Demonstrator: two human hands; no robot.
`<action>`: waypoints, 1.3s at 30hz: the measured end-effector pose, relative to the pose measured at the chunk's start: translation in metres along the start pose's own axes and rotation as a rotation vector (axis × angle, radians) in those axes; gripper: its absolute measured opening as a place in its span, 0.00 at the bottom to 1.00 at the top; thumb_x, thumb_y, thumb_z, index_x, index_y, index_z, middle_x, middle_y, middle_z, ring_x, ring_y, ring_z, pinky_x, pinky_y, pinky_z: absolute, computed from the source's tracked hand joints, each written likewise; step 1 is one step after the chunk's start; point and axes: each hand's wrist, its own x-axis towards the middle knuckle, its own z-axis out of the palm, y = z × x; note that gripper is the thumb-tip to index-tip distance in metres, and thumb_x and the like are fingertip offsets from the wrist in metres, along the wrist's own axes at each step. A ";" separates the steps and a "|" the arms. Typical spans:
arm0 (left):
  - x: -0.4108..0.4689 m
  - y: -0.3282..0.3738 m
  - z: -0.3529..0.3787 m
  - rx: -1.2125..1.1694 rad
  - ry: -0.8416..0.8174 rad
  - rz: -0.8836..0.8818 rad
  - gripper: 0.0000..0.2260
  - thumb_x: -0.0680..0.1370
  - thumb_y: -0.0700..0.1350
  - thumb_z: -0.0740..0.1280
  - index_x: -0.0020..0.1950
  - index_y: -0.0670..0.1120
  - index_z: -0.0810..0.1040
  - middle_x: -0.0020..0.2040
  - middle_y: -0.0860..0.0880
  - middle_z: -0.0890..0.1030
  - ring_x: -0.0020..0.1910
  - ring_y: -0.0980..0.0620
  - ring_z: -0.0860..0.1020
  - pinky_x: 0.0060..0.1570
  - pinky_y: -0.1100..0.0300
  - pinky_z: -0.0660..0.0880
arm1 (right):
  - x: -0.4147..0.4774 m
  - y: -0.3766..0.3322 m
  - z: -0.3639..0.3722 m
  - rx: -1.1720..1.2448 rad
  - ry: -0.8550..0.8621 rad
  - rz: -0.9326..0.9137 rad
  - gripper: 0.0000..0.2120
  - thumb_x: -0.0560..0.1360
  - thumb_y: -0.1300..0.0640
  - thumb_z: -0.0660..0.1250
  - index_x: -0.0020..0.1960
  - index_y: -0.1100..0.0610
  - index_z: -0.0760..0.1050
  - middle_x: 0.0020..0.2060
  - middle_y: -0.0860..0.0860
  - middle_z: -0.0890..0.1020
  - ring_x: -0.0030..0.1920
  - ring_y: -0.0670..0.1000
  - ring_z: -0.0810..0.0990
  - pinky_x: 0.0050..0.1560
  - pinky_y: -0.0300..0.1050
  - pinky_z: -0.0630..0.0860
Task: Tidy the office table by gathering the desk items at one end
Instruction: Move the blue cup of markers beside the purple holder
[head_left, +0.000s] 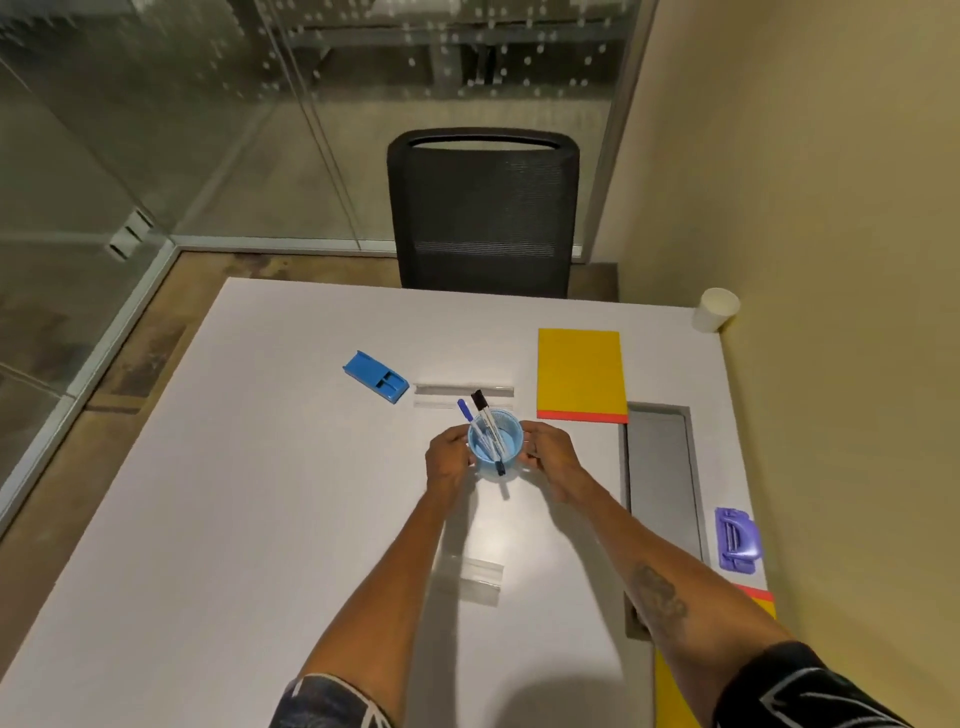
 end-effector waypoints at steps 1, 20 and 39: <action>-0.002 0.001 0.009 0.022 -0.015 0.017 0.15 0.78 0.32 0.62 0.62 0.36 0.80 0.61 0.37 0.82 0.60 0.37 0.80 0.64 0.43 0.76 | -0.001 -0.001 -0.011 0.010 0.016 -0.002 0.17 0.76 0.67 0.60 0.62 0.63 0.79 0.51 0.59 0.81 0.47 0.55 0.77 0.43 0.44 0.74; -0.046 0.009 0.181 0.268 -0.299 0.157 0.14 0.81 0.39 0.65 0.65 0.39 0.80 0.62 0.39 0.82 0.60 0.40 0.81 0.63 0.45 0.78 | -0.011 0.010 -0.186 0.223 0.328 -0.154 0.12 0.77 0.70 0.63 0.57 0.64 0.81 0.54 0.61 0.82 0.53 0.59 0.81 0.57 0.54 0.81; -0.071 0.001 0.284 0.301 -0.466 0.217 0.16 0.77 0.31 0.66 0.64 0.38 0.80 0.61 0.40 0.82 0.58 0.42 0.81 0.60 0.49 0.80 | -0.015 0.031 -0.286 0.363 0.559 -0.141 0.15 0.79 0.64 0.63 0.63 0.62 0.79 0.61 0.60 0.81 0.63 0.61 0.79 0.67 0.57 0.76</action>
